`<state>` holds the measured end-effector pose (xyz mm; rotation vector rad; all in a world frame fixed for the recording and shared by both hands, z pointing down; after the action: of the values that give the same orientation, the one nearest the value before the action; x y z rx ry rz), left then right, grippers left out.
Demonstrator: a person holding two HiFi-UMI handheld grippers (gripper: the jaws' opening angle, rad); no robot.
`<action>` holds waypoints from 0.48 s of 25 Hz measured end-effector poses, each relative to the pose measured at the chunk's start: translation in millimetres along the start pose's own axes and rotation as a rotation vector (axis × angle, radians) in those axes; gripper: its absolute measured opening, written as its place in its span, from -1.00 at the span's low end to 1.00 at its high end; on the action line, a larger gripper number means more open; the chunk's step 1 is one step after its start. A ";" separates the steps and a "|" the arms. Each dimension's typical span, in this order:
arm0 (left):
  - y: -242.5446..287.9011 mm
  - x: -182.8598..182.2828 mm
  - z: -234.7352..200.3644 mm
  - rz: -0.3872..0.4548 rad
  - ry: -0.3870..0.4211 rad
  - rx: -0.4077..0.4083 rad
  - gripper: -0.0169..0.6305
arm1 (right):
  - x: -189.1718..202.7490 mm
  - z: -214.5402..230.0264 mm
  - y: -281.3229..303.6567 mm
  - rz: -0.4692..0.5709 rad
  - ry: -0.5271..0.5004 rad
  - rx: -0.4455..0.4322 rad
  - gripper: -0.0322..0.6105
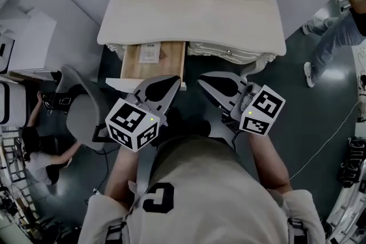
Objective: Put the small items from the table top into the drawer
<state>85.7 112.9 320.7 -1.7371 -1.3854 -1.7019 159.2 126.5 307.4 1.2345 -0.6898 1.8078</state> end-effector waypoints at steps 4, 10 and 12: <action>4.0 4.5 10.9 -0.031 -0.003 -0.008 -0.77 | 8.4 3.5 -5.5 0.008 0.036 -0.025 -0.81; 9.0 -2.1 15.6 -0.030 0.001 -0.007 -0.77 | 4.9 5.0 -9.6 0.006 0.049 -0.036 -0.81; 11.6 -5.1 11.3 -0.026 0.005 0.001 -0.77 | 0.7 7.5 -8.0 0.006 0.041 -0.032 -0.81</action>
<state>102.3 114.5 318.0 -1.7206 -1.4123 -1.7180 169.5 124.8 310.7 1.1721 -0.6973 1.8149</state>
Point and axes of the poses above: the fingertips, and each gripper's own axes: y forward along the fingers, z to its right, x out of its underside, the point moved 2 cm from there along -y, backward along the fingers
